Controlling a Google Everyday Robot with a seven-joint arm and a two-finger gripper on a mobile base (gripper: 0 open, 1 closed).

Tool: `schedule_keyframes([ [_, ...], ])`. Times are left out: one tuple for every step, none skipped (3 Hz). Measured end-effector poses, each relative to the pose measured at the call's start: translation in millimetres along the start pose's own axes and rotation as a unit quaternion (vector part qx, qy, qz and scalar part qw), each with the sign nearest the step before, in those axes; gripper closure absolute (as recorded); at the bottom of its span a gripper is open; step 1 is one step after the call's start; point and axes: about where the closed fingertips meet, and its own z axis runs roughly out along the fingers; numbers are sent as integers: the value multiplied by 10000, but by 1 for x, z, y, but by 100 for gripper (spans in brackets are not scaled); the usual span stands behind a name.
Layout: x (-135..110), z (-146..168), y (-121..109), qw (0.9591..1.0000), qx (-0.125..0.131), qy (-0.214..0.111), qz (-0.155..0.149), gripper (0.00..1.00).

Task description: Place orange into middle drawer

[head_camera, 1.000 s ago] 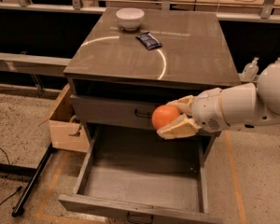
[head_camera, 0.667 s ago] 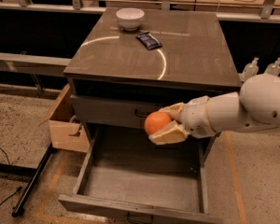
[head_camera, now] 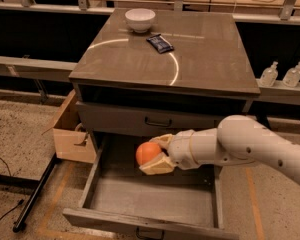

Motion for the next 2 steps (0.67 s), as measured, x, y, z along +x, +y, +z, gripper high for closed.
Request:
schedule_keyframes([
  [32, 37, 10, 9998, 21, 116, 138, 100],
  [65, 67, 10, 9993, 73, 302, 208, 100],
])
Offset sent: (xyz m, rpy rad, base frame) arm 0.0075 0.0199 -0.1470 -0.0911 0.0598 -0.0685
